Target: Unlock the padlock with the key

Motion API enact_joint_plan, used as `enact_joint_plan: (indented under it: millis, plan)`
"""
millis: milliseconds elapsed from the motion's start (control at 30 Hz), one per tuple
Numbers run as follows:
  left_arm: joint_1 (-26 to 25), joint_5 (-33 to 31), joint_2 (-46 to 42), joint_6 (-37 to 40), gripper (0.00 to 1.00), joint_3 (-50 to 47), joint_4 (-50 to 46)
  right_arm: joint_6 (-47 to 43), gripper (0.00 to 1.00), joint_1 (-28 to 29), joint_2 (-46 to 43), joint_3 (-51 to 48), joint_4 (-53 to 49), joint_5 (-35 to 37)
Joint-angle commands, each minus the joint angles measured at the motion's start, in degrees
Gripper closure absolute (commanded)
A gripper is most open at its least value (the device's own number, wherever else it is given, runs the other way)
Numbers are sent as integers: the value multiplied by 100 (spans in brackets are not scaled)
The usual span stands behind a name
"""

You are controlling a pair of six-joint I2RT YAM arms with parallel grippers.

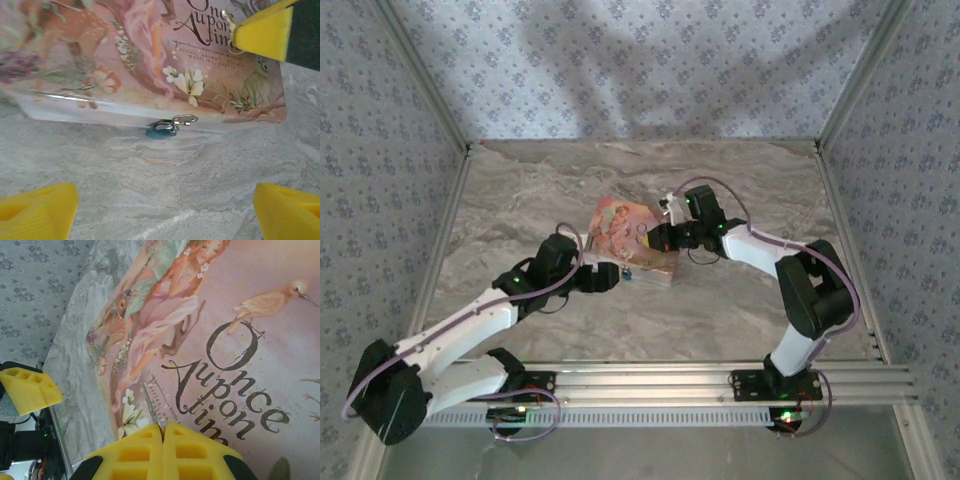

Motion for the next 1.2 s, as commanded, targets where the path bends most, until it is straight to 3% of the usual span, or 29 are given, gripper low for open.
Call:
enact_joint_plan:
  millis: [0, 433, 1167]
  plan:
    - [34, 493, 309, 132, 12, -84, 758, 80, 100, 30, 144, 144, -169, 114]
    - [40, 903, 1315, 166, 16, -552, 2378, -43, 100, 40, 237, -128, -499, 448]
    - [-250, 556, 2624, 703, 23, -690, 3884, -78, 100, 49, 233, -146, -581, 533]
